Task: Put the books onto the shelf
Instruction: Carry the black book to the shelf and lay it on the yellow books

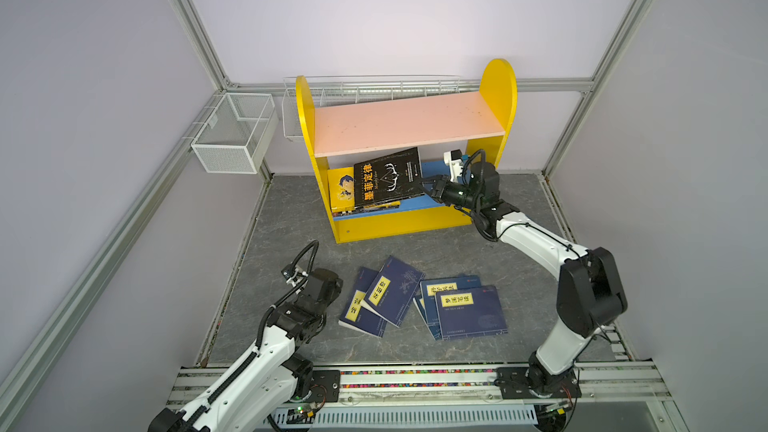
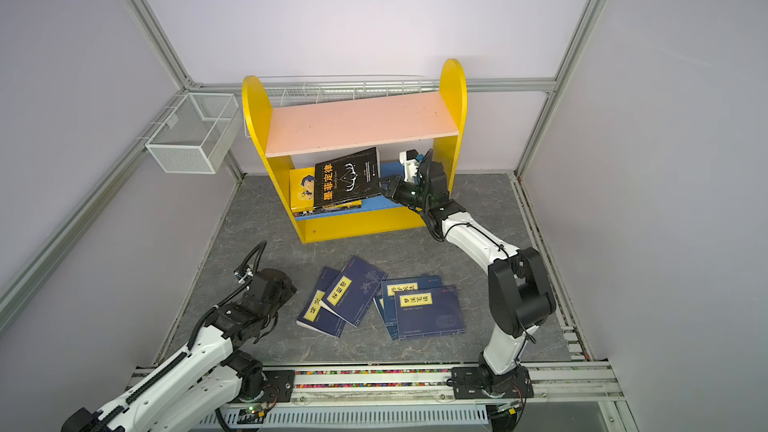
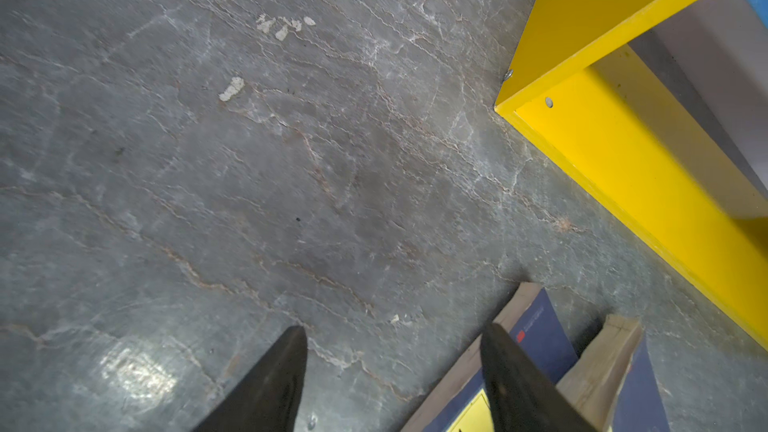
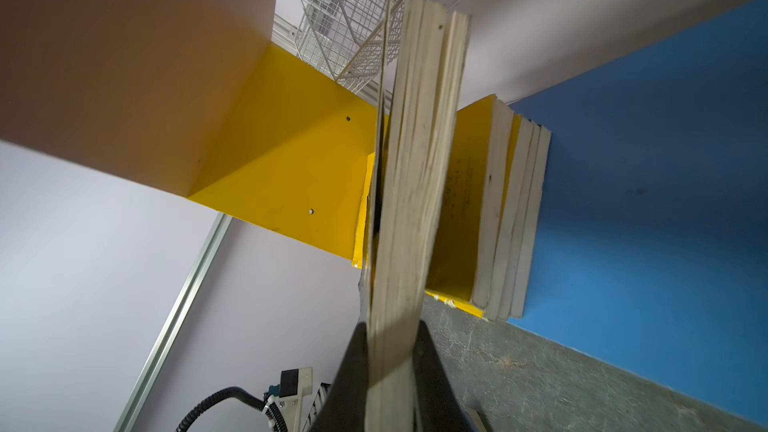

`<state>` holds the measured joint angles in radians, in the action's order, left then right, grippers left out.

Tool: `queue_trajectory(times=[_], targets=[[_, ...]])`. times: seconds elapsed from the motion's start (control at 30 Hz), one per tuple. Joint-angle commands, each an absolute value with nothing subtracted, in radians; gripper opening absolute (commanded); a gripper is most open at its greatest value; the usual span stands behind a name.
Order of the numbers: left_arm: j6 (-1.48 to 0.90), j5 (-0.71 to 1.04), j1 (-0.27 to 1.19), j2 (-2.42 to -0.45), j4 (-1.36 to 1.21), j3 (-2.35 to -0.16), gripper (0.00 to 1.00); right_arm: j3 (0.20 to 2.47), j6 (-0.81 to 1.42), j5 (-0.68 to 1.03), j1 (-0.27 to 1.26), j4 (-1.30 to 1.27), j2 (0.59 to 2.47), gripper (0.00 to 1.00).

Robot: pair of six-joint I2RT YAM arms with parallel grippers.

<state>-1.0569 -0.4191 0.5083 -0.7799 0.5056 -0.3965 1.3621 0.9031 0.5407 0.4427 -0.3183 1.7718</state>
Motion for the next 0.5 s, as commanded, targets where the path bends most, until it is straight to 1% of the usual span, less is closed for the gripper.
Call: queue_trajectory(times=[0.0,0.27,0.4,0.47], targets=[[-1.038,-0.436,0.502,-0.772,0.518,-0.435,0.67,1.456,0.944,0.545,0.465,-0.362,1.824,0.07],[-1.016,-0.449,0.502,-0.759,0.542,-0.435,0.67,1.571,0.988,0.56,0.504,-0.327,1.966,0.07],[-1.01,-0.455,0.502,-0.759,0.557,-0.437,0.67,1.613,0.997,0.585,0.514,-0.316,2.008,0.08],[-1.009,-0.458,0.502,-0.729,0.564,-0.439,0.67,1.632,0.994,0.592,0.517,-0.296,2.024,0.08]])
